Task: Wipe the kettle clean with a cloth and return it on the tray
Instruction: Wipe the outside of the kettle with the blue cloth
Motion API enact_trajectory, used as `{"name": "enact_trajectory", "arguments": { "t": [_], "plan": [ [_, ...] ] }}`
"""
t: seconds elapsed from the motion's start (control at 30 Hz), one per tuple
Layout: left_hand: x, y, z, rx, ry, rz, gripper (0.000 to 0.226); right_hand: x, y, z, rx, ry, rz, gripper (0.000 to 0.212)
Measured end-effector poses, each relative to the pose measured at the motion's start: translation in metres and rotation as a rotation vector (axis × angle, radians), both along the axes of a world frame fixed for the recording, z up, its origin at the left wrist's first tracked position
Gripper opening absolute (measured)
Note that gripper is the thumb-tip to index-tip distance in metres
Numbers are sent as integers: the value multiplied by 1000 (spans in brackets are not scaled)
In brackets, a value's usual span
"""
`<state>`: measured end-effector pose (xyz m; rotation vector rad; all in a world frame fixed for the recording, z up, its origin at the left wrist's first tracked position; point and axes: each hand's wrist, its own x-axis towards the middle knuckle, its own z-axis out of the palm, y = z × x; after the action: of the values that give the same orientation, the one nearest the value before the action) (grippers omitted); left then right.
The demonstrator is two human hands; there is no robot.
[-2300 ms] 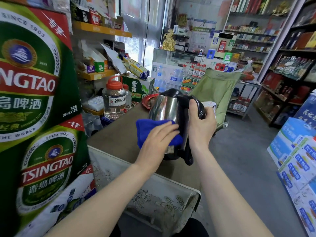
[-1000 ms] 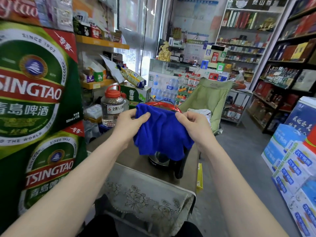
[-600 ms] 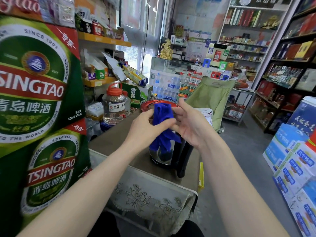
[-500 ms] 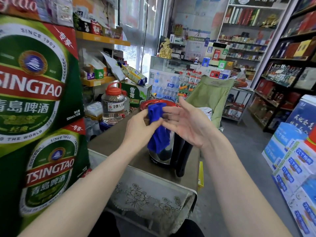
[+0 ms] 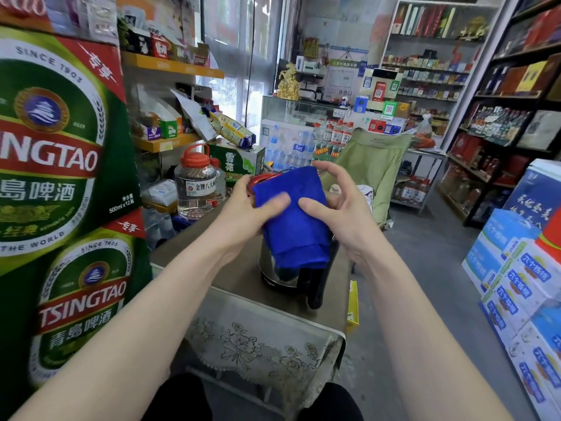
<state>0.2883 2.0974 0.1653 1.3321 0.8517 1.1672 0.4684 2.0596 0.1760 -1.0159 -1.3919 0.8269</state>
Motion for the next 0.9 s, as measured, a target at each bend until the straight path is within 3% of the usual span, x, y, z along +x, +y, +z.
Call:
{"name": "enact_trajectory", "arguments": {
  "t": [0.07, 0.1, 0.2, 0.33, 0.43, 0.5, 0.6, 0.7, 0.8, 0.9],
  "plan": [
    [-1, 2, -5, 67, 105, -29, 119, 6, 0, -2, 16, -80, -9, 50],
    [0, 3, -6, 82, 99, -19, 123, 10, -1, -3, 9, -124, 16, 52],
    [5, 6, -4, 57, -31, 14, 107, 18, -7, -2, -3, -389, 58, 77],
    [18, -1, -2, 47, -124, -59, 68, 29, -11, 4, 51, -605, -193, 45],
    [31, -3, -4, 24, -185, -8, 45, 38, -17, 7, 93, -577, -293, 26],
    [36, 0, -9, 64, -91, 121, 30, 45, -21, 5, 98, -451, -372, 17],
    [44, -3, -29, 133, 311, 169, 29, 60, -20, 1, 48, -152, -549, 26],
    [68, -17, -54, 164, 609, 63, 44, 71, -18, -10, 8, -51, -687, 31],
    [97, -23, -68, 191, 619, 53, 32, 69, -16, -28, -47, -119, -760, 31],
    [115, -24, -73, 137, 469, 139, 31, 71, -14, -44, -103, -167, -800, 33]
  ]
}}
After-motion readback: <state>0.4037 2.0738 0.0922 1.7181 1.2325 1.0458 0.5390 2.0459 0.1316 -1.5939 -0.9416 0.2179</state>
